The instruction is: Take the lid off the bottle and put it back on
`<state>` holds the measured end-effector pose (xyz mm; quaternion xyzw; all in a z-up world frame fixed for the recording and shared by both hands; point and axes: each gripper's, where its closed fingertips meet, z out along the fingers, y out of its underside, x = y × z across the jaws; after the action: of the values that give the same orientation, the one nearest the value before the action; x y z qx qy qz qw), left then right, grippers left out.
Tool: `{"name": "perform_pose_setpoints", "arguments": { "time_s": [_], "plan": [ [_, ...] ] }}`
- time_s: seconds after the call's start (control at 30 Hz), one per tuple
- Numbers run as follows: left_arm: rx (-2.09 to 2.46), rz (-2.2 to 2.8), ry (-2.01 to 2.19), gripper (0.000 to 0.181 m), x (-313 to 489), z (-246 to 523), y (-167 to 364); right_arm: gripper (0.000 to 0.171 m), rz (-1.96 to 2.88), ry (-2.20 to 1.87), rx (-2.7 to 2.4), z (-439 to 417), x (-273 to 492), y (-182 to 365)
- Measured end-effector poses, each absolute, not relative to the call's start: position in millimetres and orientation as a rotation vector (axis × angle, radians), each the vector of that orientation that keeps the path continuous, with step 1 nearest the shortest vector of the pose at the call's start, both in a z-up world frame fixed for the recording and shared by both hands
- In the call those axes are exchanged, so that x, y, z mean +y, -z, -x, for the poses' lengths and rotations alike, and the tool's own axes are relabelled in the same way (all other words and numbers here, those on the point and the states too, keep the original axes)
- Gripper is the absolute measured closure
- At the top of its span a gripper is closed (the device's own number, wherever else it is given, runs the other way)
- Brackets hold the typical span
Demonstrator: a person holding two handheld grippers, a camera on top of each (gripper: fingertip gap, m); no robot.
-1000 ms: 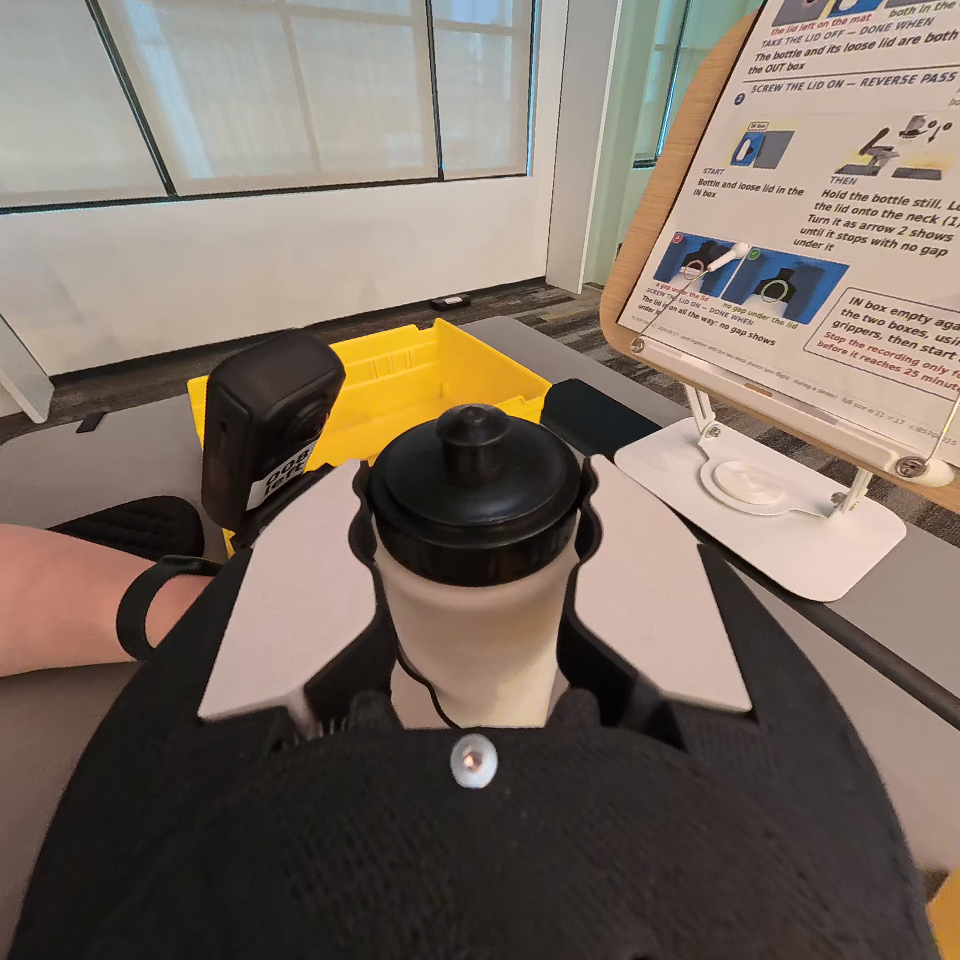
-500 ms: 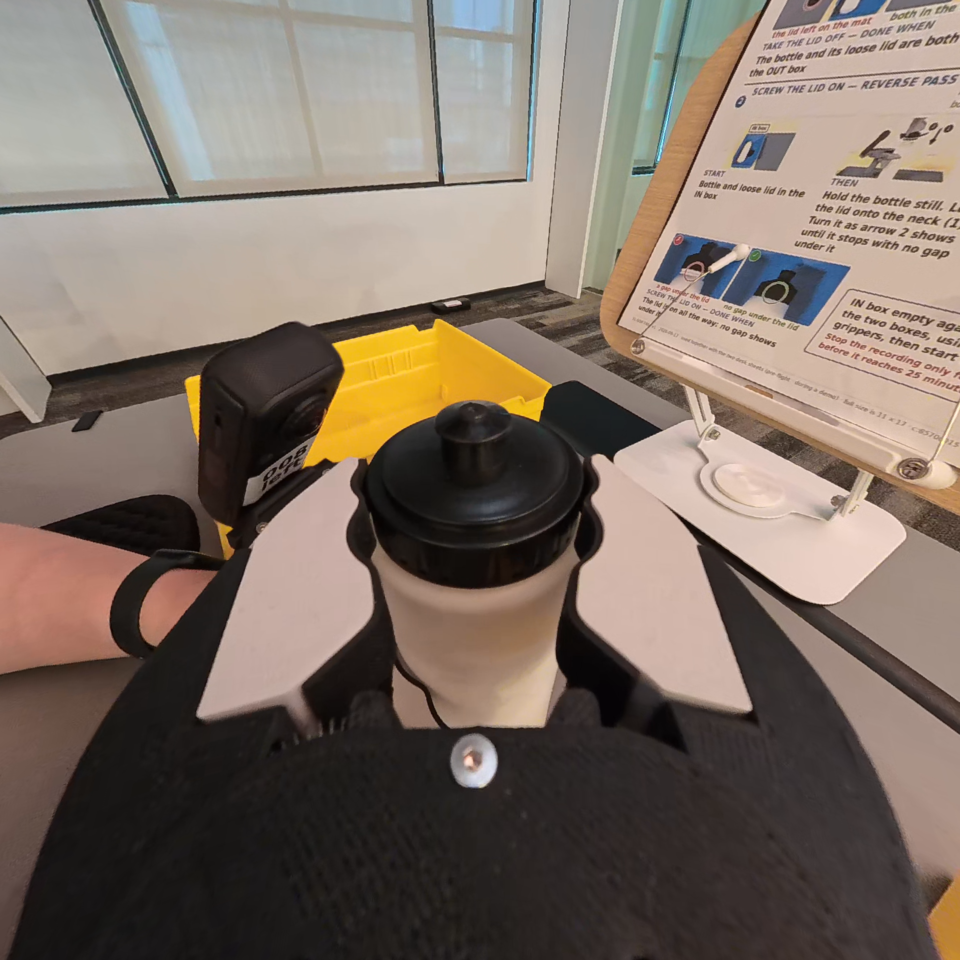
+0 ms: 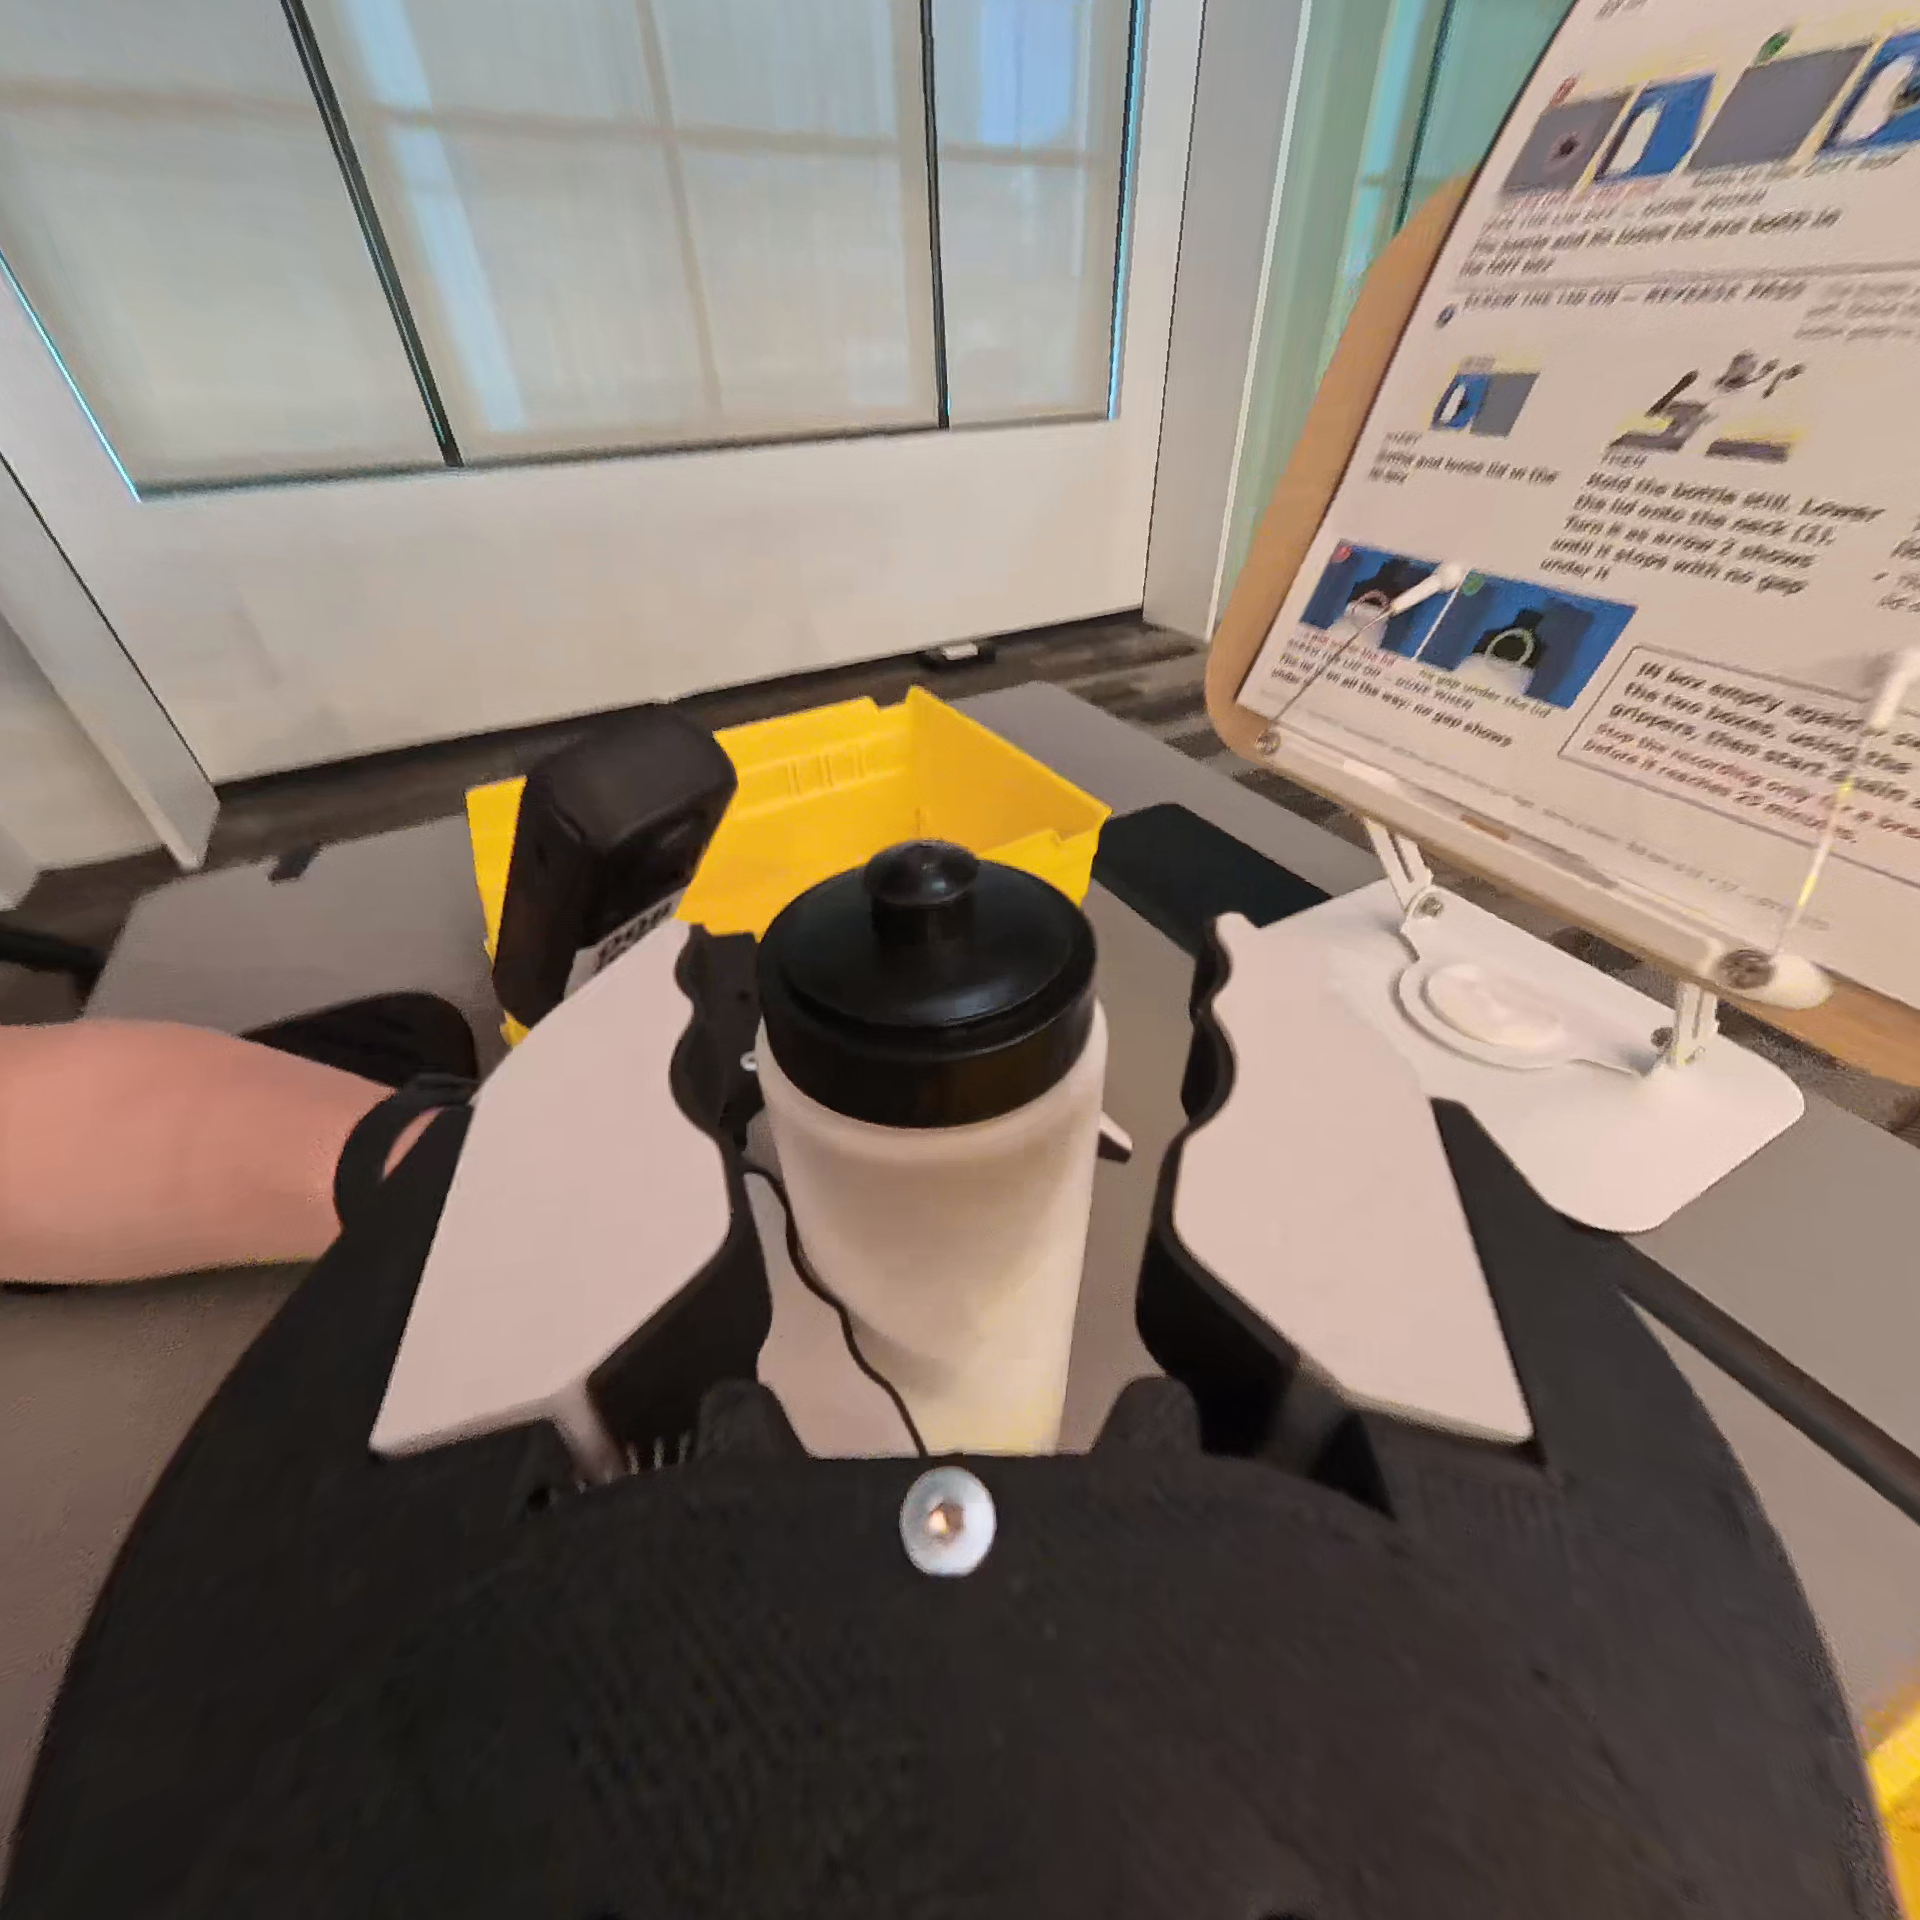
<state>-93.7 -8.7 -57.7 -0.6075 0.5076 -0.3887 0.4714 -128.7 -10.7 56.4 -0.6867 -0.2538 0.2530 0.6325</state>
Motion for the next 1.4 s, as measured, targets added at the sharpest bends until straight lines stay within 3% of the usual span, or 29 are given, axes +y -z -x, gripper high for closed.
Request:
{"name": "perform_pose_setpoints", "arguments": {
  "time_s": [0.2,0.57,0.77,1.0,1.07,1.4],
  "plan": [
    [1.246,1.475,0.967,0.080,-10,94,57,0.094,1.640,-0.505,-0.625,149,2,-37],
    [1.247,1.445,0.991,0.079,-13,93,56,0.094,1.631,-0.531,-0.648,150,-1,-37],
    [1.278,1.461,0.999,0.080,-18,90,57,0.096,1.469,-0.985,-0.478,132,-17,-71],
    [1.281,1.463,0.994,0.080,-18,90,57,0.088,1.612,-0.711,-0.660,143,-14,-44],
    [1.276,1.463,0.998,0.080,-18,91,57,0.096,1.617,-0.625,-0.652,144,-7,-42],
    [1.289,1.456,0.996,0.079,-19,90,57,0.092,1.608,-0.652,-0.660,147,-8,-39]
  ]
}}
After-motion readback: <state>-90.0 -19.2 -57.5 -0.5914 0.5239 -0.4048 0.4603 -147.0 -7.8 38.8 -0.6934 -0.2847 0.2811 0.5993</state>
